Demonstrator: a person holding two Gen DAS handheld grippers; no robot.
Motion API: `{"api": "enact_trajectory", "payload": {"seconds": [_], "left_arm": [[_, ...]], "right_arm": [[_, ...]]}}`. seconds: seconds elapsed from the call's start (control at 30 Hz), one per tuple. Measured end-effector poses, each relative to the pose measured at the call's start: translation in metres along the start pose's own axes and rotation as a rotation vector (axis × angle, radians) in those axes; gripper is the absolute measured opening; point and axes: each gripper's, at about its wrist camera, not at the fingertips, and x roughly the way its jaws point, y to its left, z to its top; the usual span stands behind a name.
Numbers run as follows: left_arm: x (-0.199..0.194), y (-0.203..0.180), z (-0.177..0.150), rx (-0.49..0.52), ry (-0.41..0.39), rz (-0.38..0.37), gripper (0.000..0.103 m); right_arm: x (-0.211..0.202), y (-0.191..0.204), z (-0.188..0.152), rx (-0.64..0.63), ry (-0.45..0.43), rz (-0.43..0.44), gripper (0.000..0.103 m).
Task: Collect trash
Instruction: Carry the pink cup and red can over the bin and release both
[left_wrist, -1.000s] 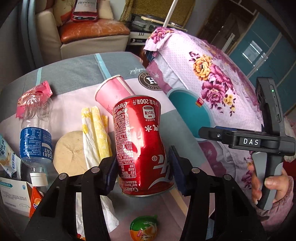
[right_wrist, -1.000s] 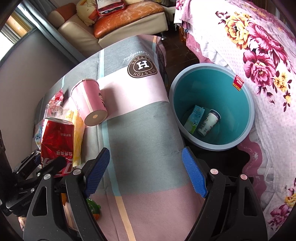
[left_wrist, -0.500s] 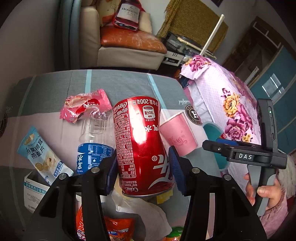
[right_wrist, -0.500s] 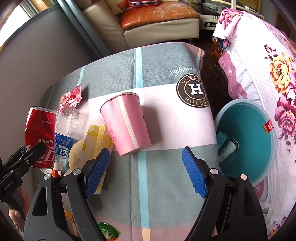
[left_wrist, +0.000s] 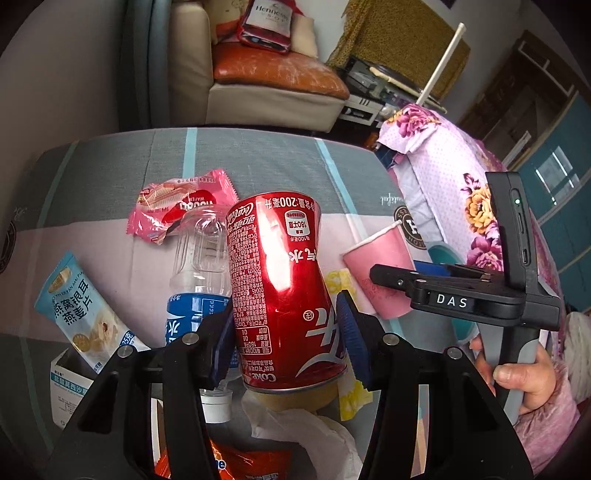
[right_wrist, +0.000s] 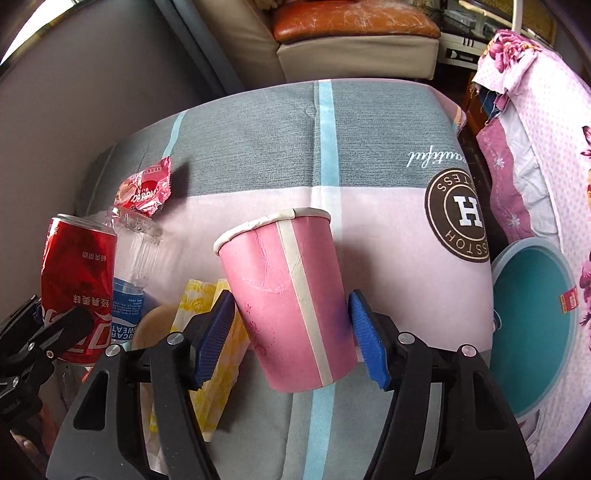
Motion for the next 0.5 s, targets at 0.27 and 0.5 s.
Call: {"api": "enact_trajectory", "payload": {"seconds": [0.27, 0.5], "left_arm": [[0.007, -0.05, -0.005, 0.098, 0.012, -0.002, 0.053], [0.021, -0.098, -0.019, 0.185, 0.044, -0.008, 0.053]], "right_arm": [[-0.044, -0.034, -0.026, 0.102, -0.079, 0.04, 0.061], [-0.079, -0.077, -0.057, 0.191, -0.135, 0.05, 0.061]]}}
